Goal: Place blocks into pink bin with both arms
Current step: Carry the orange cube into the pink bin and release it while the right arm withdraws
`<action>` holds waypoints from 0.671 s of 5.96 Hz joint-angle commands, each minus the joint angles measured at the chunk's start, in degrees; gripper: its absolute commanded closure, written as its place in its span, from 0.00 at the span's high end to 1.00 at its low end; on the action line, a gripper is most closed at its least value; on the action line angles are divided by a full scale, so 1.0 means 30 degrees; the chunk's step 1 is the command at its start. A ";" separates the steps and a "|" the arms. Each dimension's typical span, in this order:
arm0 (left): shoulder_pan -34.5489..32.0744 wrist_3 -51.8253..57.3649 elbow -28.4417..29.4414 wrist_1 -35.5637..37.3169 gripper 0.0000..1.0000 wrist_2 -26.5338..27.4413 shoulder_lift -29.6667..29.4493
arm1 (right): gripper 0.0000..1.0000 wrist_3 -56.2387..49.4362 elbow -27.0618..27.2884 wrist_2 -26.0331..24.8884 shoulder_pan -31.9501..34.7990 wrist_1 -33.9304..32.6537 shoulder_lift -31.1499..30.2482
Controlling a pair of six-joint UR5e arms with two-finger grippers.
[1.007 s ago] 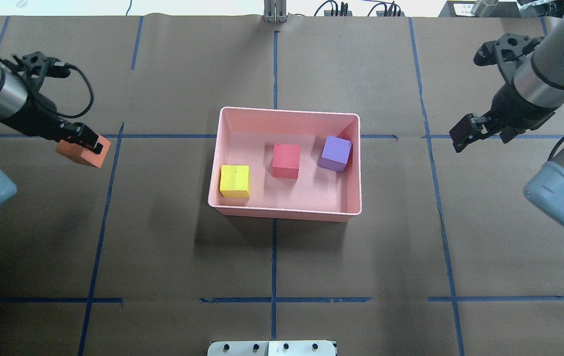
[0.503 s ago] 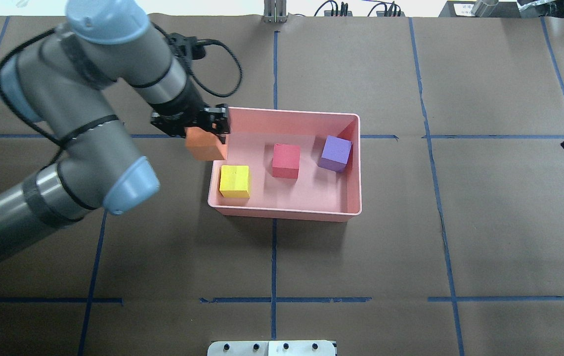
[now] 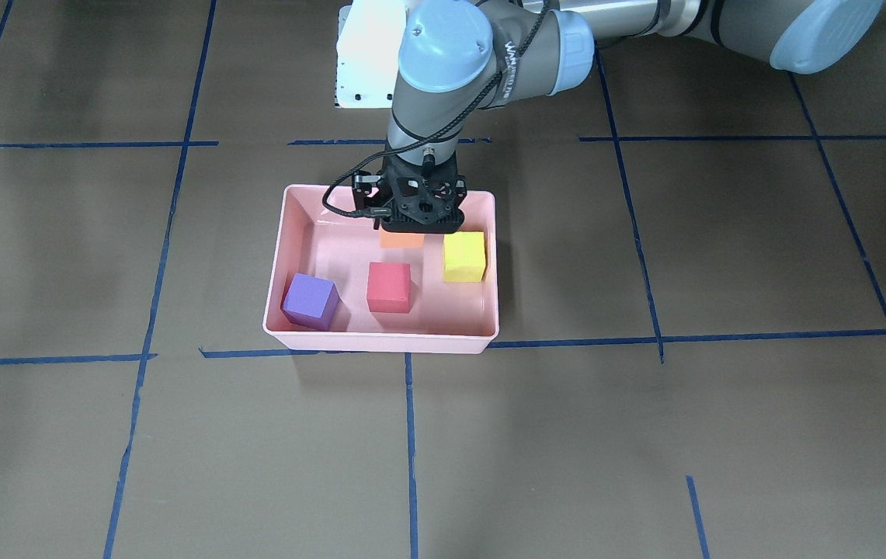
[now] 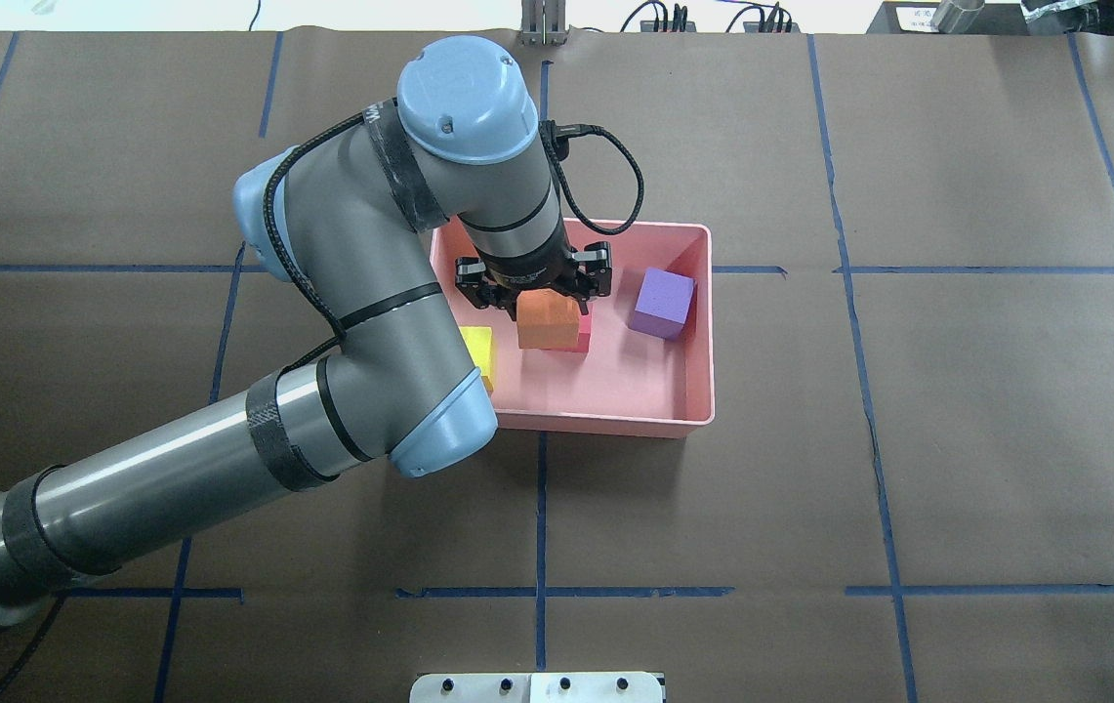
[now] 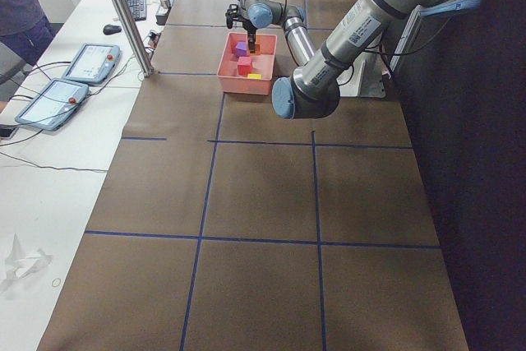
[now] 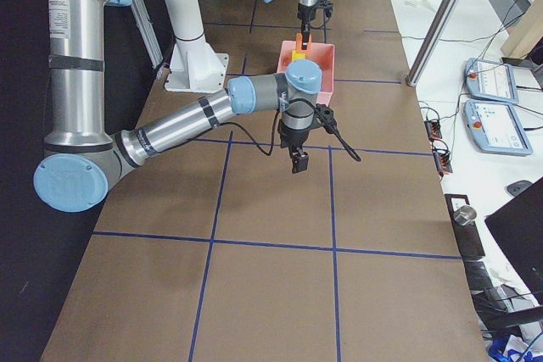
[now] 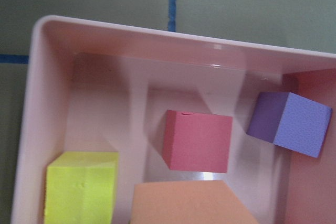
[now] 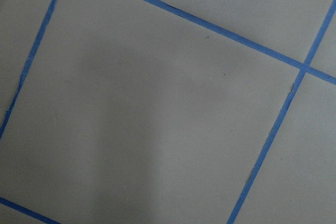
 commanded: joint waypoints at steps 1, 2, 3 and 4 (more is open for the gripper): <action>0.0049 0.0187 -0.0075 0.0063 1.00 0.0112 0.0032 | 1.00 -0.0072 0.0087 0.0041 0.0515 0.2227 -0.2298; -0.0038 0.0943 -0.0453 0.0237 1.00 -0.0033 0.0439 | 1.00 -0.0013 0.0030 0.0041 0.0779 0.3835 -0.3731; -0.0445 0.2662 -0.1791 0.0297 1.00 -0.0093 0.2009 | 1.00 0.0046 -0.0058 0.0041 0.1043 0.4605 -0.4819; -0.1377 0.4709 -0.2646 0.0327 1.00 -0.0355 0.3649 | 1.00 -0.0012 -0.0146 0.0012 0.1481 0.5106 -0.5787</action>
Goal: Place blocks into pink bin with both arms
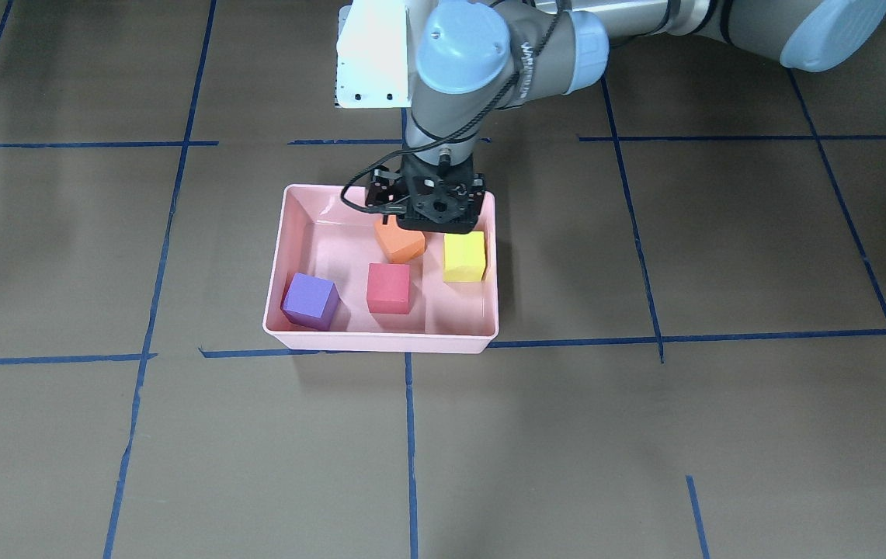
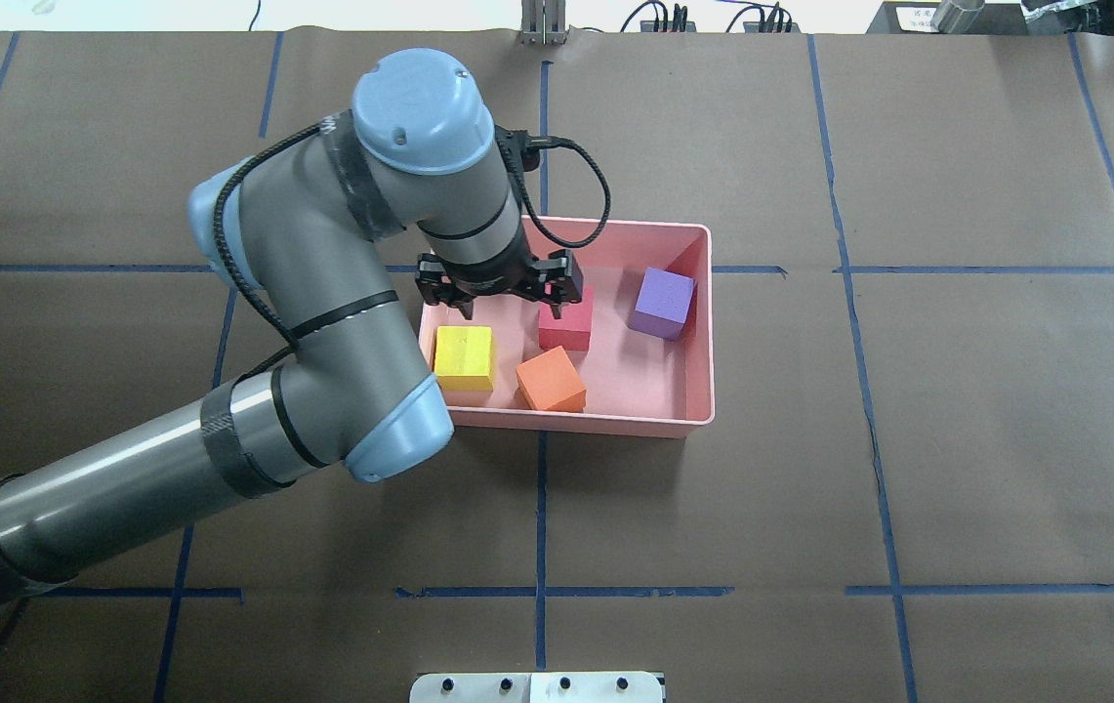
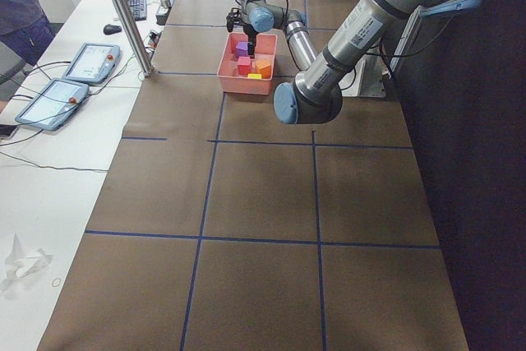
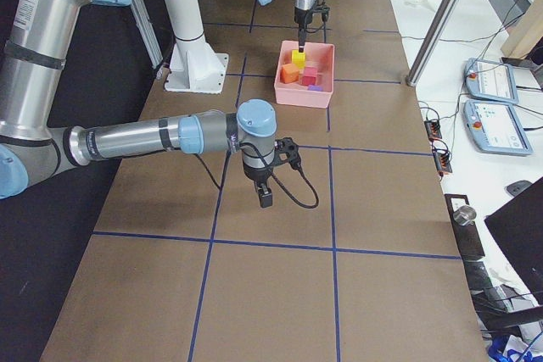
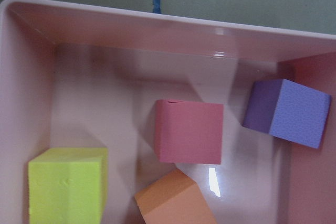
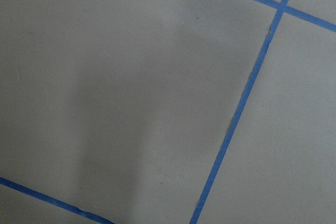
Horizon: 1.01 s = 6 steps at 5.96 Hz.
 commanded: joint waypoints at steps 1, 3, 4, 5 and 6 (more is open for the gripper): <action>-0.2381 0.4502 -0.1034 0.0017 1.00 -0.1622 0.2723 | 0.99 0.0095 -0.0285 -0.0020 0.0994 0.0682 -0.1528; -0.6566 1.2516 -0.1065 0.0017 1.00 -0.3826 0.5971 | 0.97 0.1057 -0.1190 -0.0050 0.1469 0.0682 -0.0952; -0.8849 1.6733 -0.1006 0.0046 1.00 -0.4327 0.7785 | 0.98 0.1034 -0.1862 0.0066 0.1469 0.0682 0.0010; -1.1193 2.0053 -0.0832 0.0075 1.00 -0.5695 0.9660 | 0.99 0.1063 -0.2159 0.0067 0.1469 0.0537 0.0658; -1.3275 2.2812 -0.0888 0.0394 1.00 -0.6492 1.1564 | 0.99 0.1121 -0.2220 0.0154 0.1469 0.0507 0.0925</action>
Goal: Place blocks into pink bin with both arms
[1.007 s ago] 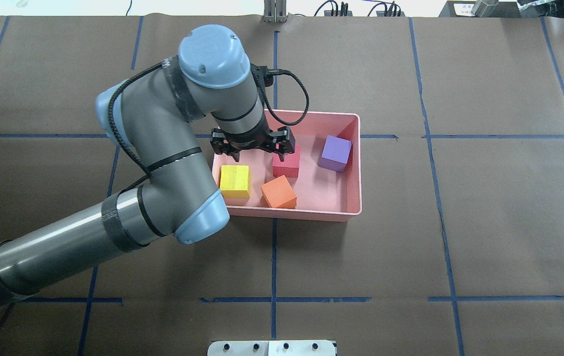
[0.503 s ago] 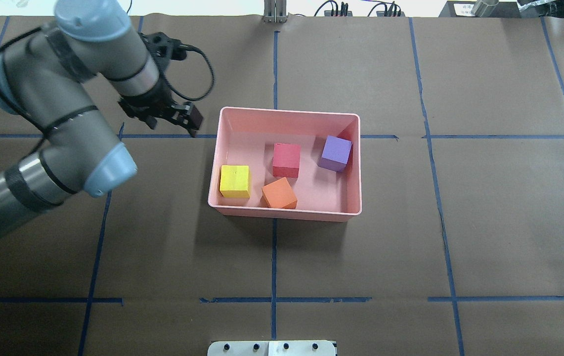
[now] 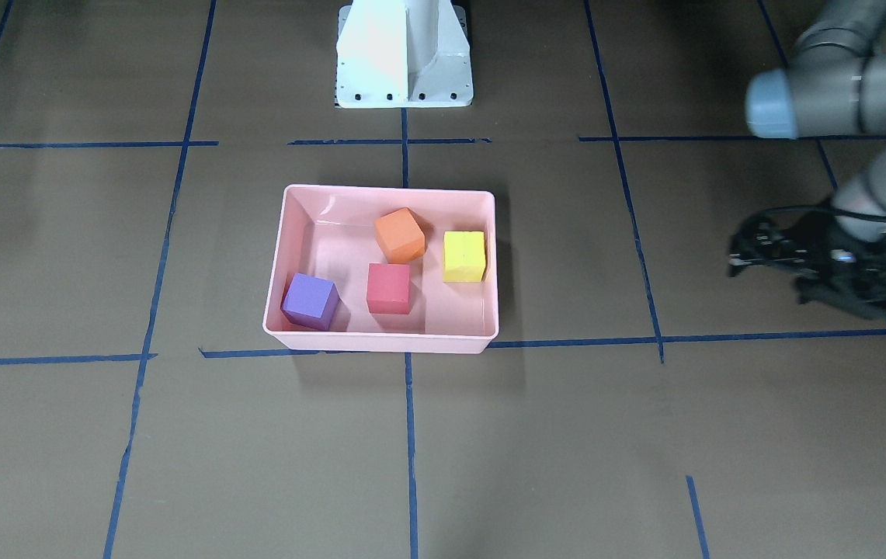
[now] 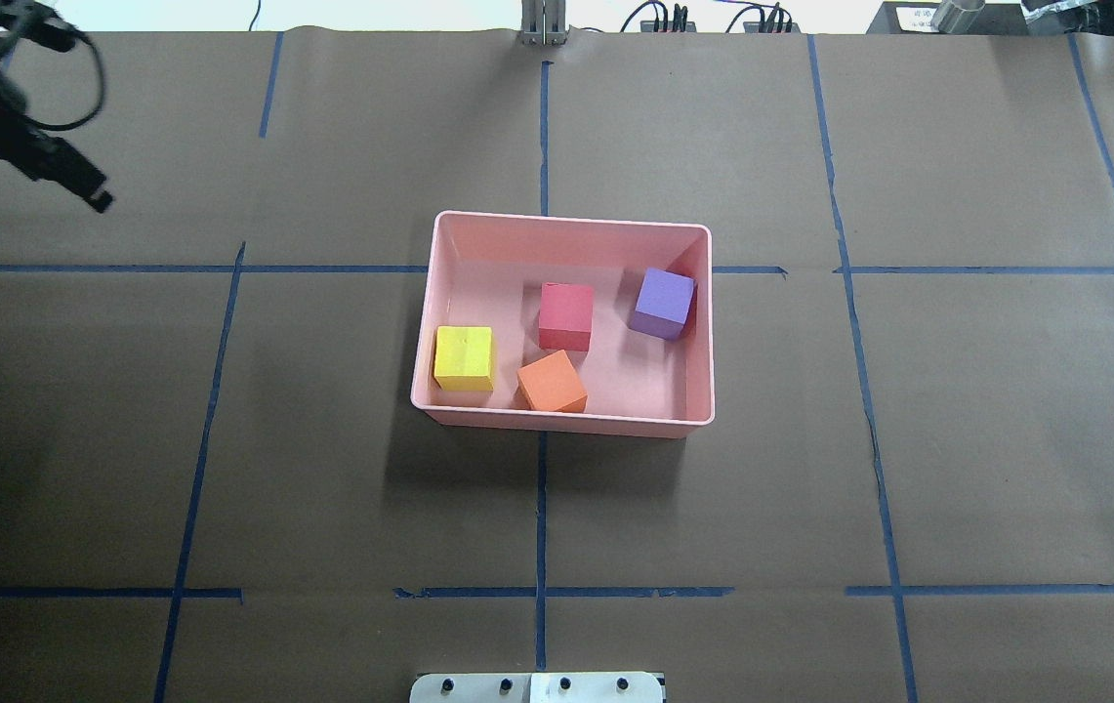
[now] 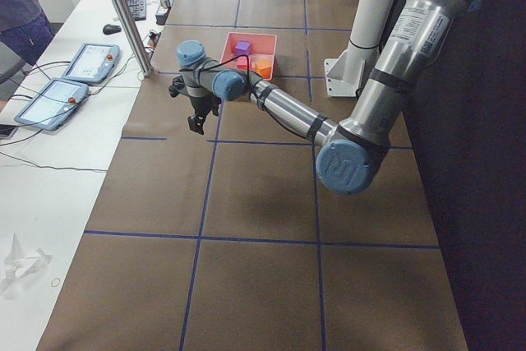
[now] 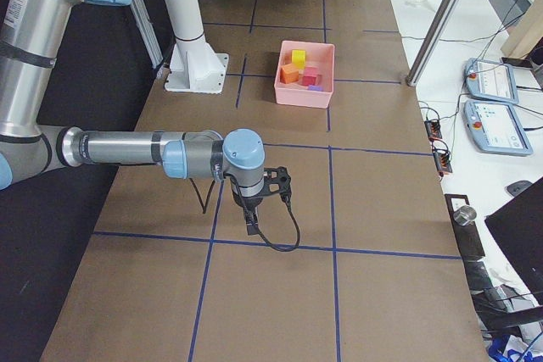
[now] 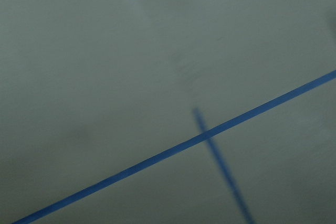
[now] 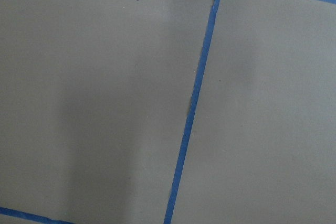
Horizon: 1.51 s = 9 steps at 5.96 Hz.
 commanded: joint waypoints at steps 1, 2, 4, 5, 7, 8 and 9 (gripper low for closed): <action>-0.3645 0.4967 -0.0081 0.0257 1.00 -0.0920 0.3693 | 0.99 0.0086 -0.0339 0.0416 0.0006 -0.0054 0.0526; -0.4849 0.5160 -0.0371 0.0199 1.00 -0.0978 0.5394 | 1.00 0.0116 -0.0369 0.0478 0.0006 -0.0025 0.0557; -0.6763 0.5075 -0.0582 0.0025 1.00 -0.0891 0.7339 | 1.00 0.0642 -0.0457 0.0478 0.0006 0.0093 0.0790; -0.6795 0.5075 -0.0725 -0.0064 1.00 -0.0746 0.7402 | 1.00 0.0730 -0.0458 0.0507 0.0006 0.0093 0.0791; -0.6853 0.4928 -0.0286 0.0052 1.00 -0.0774 0.7461 | 1.00 0.0731 -0.0458 0.0479 -0.0023 0.0093 0.0821; -0.6796 0.4957 -0.0142 0.0052 1.00 -0.0687 0.7635 | 1.00 0.0731 -0.0458 0.0478 -0.0023 0.0093 0.0792; -0.6795 0.4986 -0.0198 -0.0006 1.00 -0.0715 0.7782 | 1.00 0.0731 -0.0458 0.0478 -0.0023 0.0093 0.0820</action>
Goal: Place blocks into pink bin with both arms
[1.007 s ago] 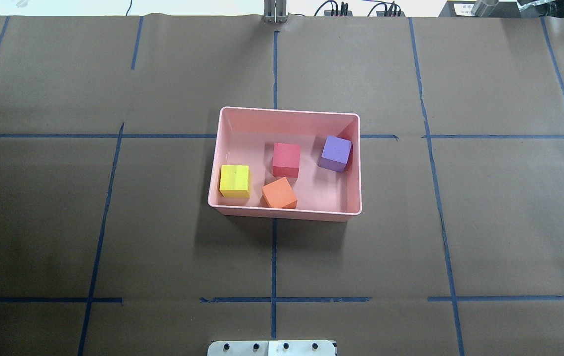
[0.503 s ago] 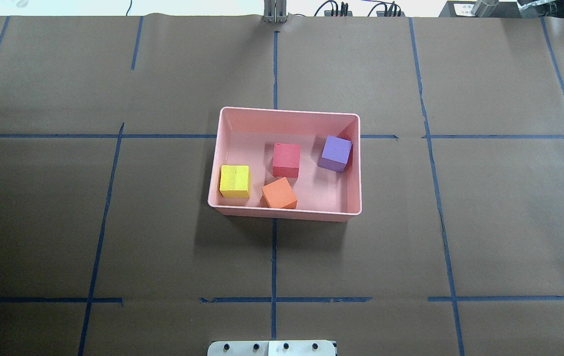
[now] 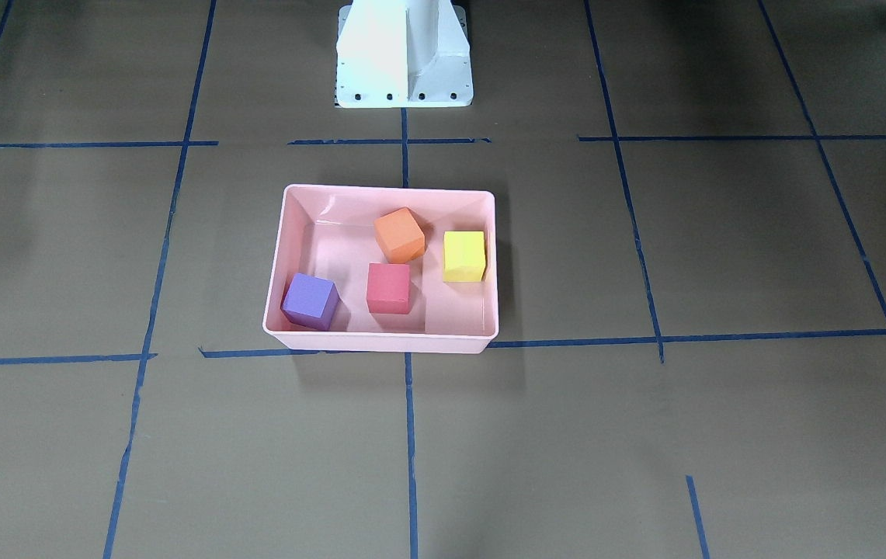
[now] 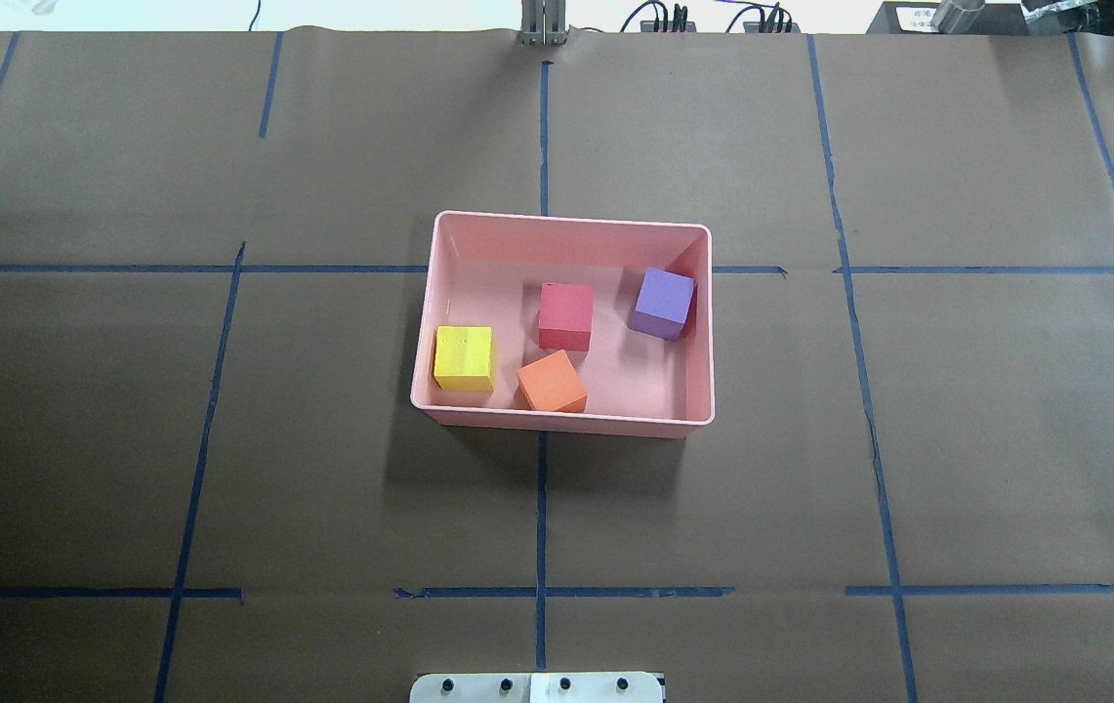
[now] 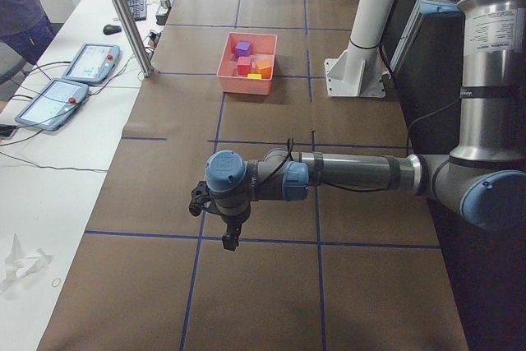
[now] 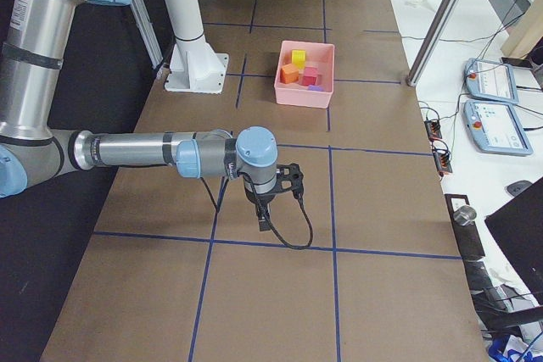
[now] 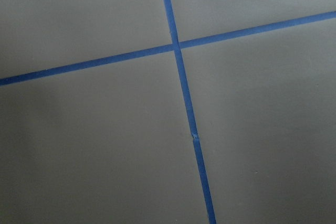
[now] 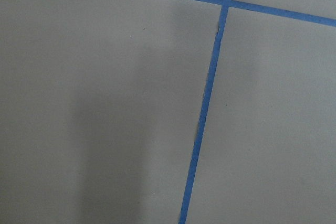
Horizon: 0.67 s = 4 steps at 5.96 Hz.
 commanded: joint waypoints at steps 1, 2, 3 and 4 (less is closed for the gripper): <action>0.0011 0.0027 -0.0002 -0.0040 1.00 0.0001 0.0148 | 1.00 -0.0001 -0.0001 -0.0002 -0.0002 0.0029 -0.0016; 0.0011 0.0027 -0.0002 -0.0040 1.00 -0.0028 0.0148 | 1.00 -0.0001 -0.0001 -0.0002 0.0027 0.0029 -0.0016; 0.0011 0.0027 -0.0002 -0.0040 1.00 -0.0028 0.0148 | 1.00 -0.0001 -0.0001 -0.0002 0.0027 0.0029 -0.0016; 0.0011 0.0056 -0.0118 -0.0040 1.00 -0.0028 0.0148 | 1.00 -0.0001 -0.0001 -0.0002 0.0027 0.0029 -0.0016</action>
